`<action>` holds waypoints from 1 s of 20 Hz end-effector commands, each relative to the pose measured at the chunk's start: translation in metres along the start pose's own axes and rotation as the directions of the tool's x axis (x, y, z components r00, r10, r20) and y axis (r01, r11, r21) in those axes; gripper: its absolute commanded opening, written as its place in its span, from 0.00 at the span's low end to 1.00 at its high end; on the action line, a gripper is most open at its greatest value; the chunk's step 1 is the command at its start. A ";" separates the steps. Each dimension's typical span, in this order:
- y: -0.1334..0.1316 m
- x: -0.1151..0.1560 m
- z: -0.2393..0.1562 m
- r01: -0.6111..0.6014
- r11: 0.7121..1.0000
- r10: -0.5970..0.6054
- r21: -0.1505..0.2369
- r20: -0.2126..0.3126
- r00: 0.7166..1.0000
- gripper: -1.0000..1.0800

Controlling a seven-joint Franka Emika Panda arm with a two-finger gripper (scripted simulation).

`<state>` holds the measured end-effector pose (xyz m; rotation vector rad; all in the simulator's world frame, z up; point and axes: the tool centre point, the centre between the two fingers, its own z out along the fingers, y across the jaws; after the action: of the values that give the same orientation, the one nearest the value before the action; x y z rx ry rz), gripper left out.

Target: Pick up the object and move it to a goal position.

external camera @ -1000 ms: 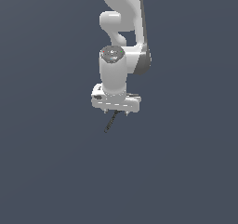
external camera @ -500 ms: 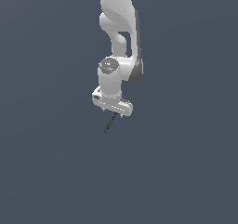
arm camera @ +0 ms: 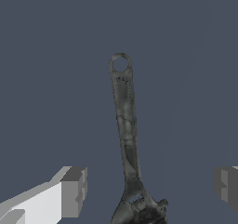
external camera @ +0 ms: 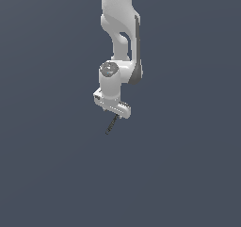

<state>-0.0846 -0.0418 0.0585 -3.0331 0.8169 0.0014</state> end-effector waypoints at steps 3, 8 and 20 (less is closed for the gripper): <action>0.000 0.000 0.001 0.000 1.000 0.000 0.000 0.000 1.000 0.96; 0.000 -0.001 0.015 -0.001 1.000 0.001 0.000 0.000 1.000 0.96; 0.001 -0.001 0.051 -0.006 1.000 0.006 0.000 -0.001 1.000 0.96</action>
<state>-0.0862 -0.0417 0.0095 -3.0312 0.8245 0.0009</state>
